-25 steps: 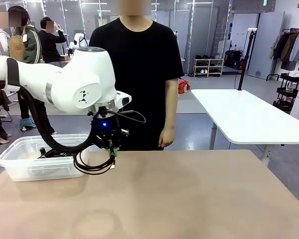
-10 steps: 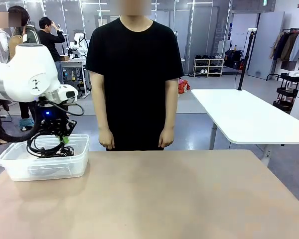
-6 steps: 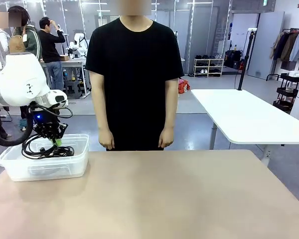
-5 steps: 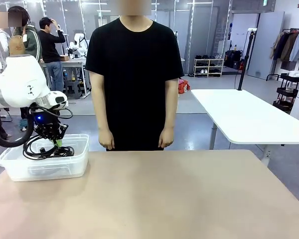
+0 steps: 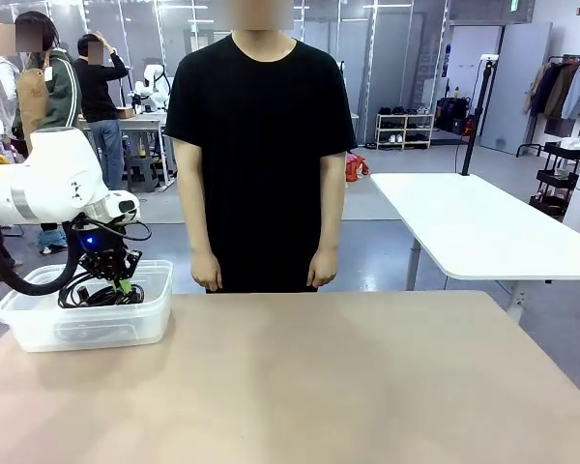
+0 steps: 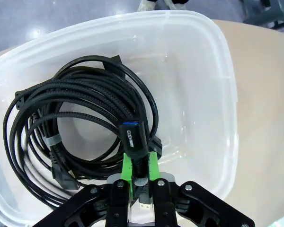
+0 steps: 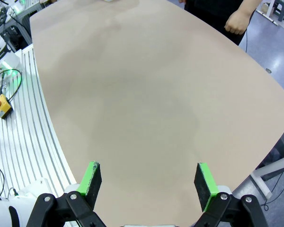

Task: Organize and store the cables.
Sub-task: Place the USB Extension Cable into the Organizing box.

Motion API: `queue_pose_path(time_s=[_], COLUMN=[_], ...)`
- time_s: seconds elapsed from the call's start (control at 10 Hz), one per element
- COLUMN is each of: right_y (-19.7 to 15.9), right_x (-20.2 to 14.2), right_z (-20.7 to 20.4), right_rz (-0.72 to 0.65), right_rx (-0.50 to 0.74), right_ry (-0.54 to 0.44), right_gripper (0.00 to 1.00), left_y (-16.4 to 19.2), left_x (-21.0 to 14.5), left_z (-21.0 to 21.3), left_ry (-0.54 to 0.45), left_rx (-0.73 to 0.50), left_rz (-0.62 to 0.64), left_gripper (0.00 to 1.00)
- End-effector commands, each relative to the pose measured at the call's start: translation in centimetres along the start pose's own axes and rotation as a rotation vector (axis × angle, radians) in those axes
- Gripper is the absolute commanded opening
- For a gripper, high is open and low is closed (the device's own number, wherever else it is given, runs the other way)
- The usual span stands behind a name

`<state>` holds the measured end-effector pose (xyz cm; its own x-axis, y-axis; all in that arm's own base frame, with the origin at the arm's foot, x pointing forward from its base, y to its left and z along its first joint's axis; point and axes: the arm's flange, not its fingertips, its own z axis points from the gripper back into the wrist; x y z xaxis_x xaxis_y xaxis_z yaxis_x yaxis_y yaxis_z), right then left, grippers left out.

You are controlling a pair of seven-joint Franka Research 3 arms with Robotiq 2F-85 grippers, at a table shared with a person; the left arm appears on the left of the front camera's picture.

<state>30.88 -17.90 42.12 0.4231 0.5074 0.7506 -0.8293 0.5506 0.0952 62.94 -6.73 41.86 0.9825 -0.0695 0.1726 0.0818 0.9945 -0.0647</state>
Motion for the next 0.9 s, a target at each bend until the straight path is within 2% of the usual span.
queue_pose_path(time_s=[0.0, 0.3, 0.4, 0.5, 0.7, 0.8], right_y=[-0.2, -0.2, -0.2, -0.2, -0.2, -0.2], right_x=[0.0, 0.0, 0.0, 0.0, 0.0, 0.0], right_z=[0.1, 0.1, 0.1, 0.1, 0.1, 0.1], right_rz=[0.011, 0.011, 0.011, 0.011, 0.011, 0.011], right_rx=[0.000, 0.000, 0.000, 0.000, 0.000, 0.000], right_ry=[-0.017, -0.017, -0.017, -0.017, -0.017, -0.017], right_gripper=[1.00, 1.00, 1.00, 1.00, 1.00, 1.00], left_y=[-0.5, -1.6, -2.0, -2.3, -2.1, -2.2], left_x=[0.7, 0.2, -0.1, -0.2, -0.9, 0.4], left_z=[0.7, 1.4, 1.5, 1.6, 2.2, 1.8], left_ry=[-0.033, -0.040, -0.048, -0.067, -0.089, -0.045], left_rx=[-0.017, -0.015, -0.010, -0.006, 0.009, -0.010], left_rz=[0.027, 0.051, 0.053, 0.057, 0.057, 0.050], left_gripper=[0.40, 0.77, 0.93, 1.00, 1.00, 1.00])
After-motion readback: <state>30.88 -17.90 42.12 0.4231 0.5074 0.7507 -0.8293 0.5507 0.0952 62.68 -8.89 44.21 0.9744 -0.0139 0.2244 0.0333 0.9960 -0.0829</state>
